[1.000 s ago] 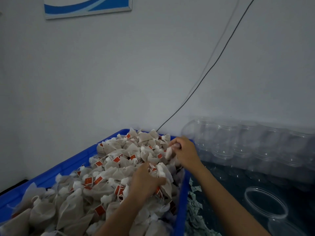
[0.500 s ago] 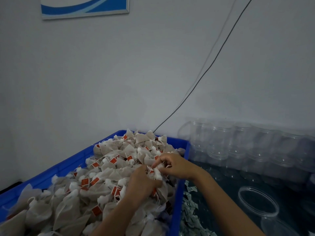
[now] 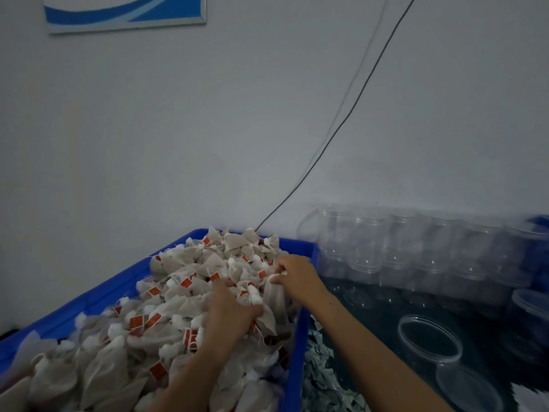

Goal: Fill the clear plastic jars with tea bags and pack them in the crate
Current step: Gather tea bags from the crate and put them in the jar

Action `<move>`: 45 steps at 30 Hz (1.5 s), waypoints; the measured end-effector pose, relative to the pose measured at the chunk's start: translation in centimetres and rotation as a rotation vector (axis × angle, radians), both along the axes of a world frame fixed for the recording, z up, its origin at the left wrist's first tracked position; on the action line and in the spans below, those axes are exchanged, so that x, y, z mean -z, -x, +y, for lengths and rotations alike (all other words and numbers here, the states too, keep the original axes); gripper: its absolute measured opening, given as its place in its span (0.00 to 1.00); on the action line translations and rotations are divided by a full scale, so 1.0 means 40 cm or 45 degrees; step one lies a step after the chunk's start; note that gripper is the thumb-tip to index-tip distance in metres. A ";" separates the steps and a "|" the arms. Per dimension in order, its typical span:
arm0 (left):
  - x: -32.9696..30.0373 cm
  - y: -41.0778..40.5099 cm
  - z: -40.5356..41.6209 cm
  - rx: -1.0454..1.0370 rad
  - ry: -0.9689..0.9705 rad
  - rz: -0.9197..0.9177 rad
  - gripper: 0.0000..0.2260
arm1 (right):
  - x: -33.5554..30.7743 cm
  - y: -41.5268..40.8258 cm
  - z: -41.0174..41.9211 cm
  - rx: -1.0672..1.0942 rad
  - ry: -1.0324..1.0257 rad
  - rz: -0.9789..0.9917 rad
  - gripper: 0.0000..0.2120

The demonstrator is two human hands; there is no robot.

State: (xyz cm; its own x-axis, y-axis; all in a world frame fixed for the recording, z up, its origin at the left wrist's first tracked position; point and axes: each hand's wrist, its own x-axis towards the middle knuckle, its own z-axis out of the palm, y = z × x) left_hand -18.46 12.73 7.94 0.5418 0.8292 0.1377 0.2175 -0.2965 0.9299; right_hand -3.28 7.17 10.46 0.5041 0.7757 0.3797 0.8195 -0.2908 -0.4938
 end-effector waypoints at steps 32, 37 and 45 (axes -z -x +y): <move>-0.004 -0.017 -0.010 0.120 0.103 -0.082 0.26 | 0.031 -0.091 0.120 0.093 -0.211 0.349 0.07; -0.023 -0.014 -0.048 0.214 0.093 -0.152 0.26 | -0.086 -0.051 -0.004 -0.092 -0.494 0.684 0.04; -0.076 -0.052 -0.143 0.336 0.063 -0.209 0.22 | -0.205 -0.030 -0.265 -0.268 -0.582 0.767 0.06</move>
